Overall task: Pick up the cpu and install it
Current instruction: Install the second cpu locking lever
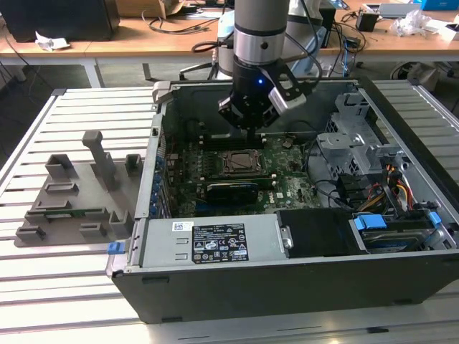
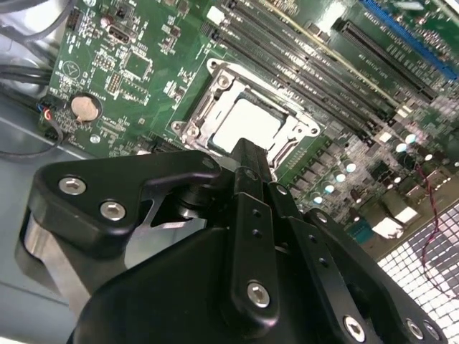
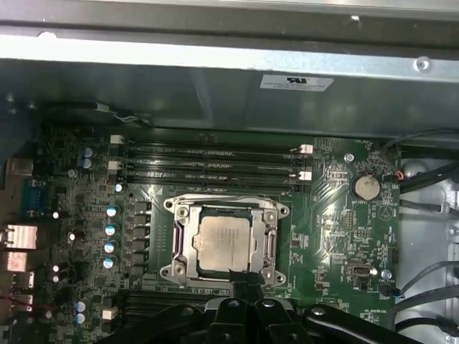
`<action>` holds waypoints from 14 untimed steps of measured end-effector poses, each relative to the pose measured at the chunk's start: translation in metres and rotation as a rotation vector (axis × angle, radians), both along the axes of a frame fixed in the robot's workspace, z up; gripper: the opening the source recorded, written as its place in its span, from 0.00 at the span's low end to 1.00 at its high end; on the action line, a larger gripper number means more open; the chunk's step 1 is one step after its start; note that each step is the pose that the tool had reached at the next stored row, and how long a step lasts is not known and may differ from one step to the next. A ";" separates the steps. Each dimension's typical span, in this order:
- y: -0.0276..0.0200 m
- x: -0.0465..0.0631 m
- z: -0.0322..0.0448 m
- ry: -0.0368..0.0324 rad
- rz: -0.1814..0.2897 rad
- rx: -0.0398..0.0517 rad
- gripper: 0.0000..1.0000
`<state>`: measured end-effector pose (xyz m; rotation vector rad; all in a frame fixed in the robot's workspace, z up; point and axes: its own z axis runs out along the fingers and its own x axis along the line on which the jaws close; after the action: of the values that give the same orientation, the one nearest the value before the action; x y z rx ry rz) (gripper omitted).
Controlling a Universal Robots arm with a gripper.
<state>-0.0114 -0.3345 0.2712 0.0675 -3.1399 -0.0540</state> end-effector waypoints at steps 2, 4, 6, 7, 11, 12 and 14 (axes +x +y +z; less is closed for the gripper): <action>-0.0023 0.000 0.0000 0.0000 0.000 0.0000 0.11; -0.0048 0.000 -0.0001 0.0000 0.000 0.0000 0.11; -0.0072 0.000 -0.0002 0.0000 0.000 0.0000 0.11; -0.0078 0.000 -0.0002 0.0000 0.000 0.0000 0.11; -0.0126 0.000 -0.0005 0.0000 0.000 0.0001 0.11; -0.0141 0.000 -0.0006 0.0000 0.000 0.0000 0.11; -0.0159 0.000 -0.0007 0.0000 0.000 0.0000 0.11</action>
<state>-0.0114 -0.3504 0.2705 0.0676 -3.1399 -0.0540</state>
